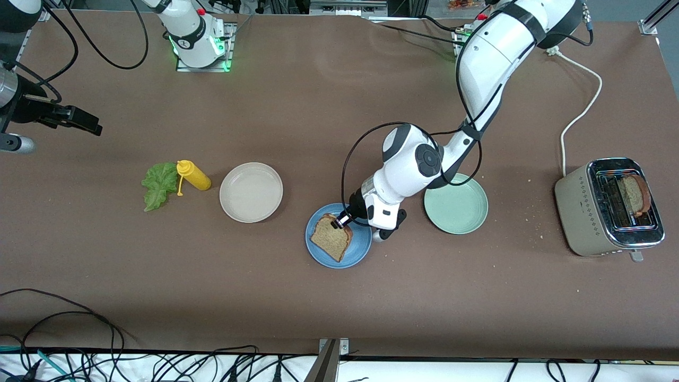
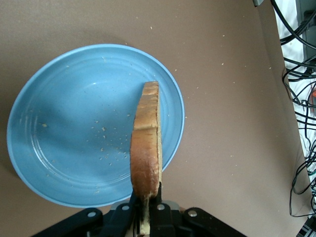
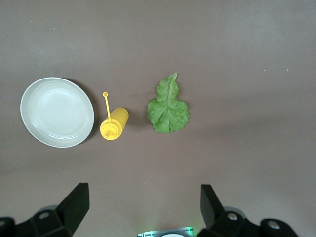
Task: Make sandwich in blue plate with both arms
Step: 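Lower the bread onto the blue plate and open the left gripper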
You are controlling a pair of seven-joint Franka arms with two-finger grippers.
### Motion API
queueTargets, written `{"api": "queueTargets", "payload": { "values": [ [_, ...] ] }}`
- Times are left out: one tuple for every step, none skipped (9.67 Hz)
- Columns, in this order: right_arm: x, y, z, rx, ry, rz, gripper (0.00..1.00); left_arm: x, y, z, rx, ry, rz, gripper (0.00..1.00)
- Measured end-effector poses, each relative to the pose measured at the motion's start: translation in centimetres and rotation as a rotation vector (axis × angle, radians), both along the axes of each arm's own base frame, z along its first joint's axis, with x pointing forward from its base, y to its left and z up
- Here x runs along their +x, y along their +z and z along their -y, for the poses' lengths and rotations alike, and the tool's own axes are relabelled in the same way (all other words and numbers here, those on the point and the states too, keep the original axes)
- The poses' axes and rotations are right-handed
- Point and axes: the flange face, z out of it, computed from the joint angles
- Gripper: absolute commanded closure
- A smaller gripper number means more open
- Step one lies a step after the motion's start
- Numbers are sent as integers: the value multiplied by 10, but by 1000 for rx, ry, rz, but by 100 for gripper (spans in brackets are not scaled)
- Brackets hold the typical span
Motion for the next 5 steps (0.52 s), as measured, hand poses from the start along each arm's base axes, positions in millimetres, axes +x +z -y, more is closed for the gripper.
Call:
{"api": "queueTargets", "payload": {
  "values": [
    [1, -2, 0, 0, 0, -3, 0, 1, -2, 0, 1, 1, -1, 100],
    [2, -4, 0, 0, 0, -5, 0, 2, -4, -2, 8, 3, 2, 85],
    [2, -5, 0, 0, 1, -6, 0, 3, -5, -3, 15, 5, 5, 69],
    [3, -5, -1, 0, 2, -7, 0, 4, -5, -4, 16, 6, 6, 62],
    [3, -5, -2, 0, 3, -7, 0, 4, -4, -4, 15, 6, 7, 47]
  ]
}}
